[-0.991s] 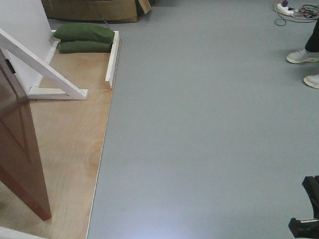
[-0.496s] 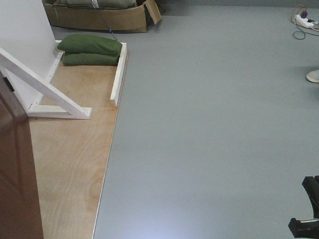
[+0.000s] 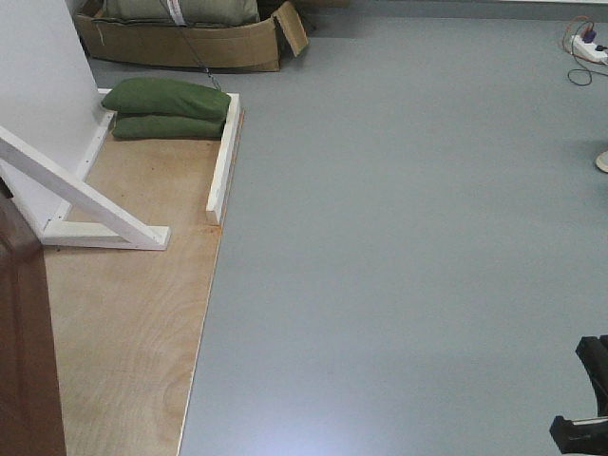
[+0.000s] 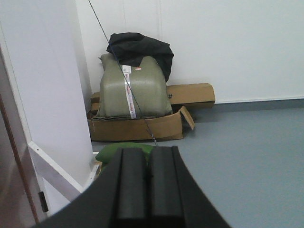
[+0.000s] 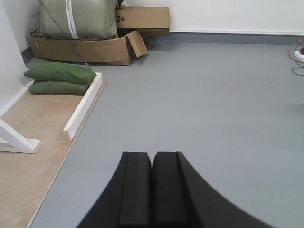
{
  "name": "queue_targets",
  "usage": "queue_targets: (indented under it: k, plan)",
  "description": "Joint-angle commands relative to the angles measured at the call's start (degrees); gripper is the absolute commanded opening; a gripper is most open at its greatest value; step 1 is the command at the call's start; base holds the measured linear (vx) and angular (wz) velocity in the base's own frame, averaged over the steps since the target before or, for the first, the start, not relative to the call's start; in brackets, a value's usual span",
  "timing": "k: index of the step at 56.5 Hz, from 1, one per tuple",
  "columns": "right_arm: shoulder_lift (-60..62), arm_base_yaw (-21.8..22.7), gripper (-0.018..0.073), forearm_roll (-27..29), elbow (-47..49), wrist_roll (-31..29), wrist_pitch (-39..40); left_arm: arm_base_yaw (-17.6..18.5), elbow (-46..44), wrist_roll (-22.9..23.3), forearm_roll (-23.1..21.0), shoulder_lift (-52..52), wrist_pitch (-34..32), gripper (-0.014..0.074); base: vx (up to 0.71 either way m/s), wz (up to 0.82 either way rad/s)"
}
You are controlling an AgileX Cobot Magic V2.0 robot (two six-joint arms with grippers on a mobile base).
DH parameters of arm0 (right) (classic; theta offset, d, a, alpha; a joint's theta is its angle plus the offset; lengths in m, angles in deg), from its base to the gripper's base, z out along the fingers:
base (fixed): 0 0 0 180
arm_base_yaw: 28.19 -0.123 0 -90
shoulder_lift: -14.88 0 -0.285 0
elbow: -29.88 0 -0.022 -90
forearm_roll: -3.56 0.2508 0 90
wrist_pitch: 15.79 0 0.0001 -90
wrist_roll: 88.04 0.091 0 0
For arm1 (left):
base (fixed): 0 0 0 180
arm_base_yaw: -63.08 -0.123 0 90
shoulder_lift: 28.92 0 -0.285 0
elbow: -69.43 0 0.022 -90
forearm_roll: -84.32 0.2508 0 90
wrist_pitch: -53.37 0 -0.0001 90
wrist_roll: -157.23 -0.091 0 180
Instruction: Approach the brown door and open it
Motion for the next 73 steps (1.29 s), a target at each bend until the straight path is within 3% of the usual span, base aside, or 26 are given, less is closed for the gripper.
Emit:
queue_targets:
  k: [1, 73]
  plan:
    - [0.32, 0.09, 0.0, -0.2, -0.19, -0.49, 4.47, 0.06, -1.39, 0.43, -0.18, -0.17, -5.07, -0.0003, 0.1, -0.01]
    - [0.32, 0.09, 0.0, -0.2, -0.19, -0.49, 4.6, 0.06, -1.39, 0.34, -0.18, -0.17, -5.31, -0.0003, 0.02, 0.0]
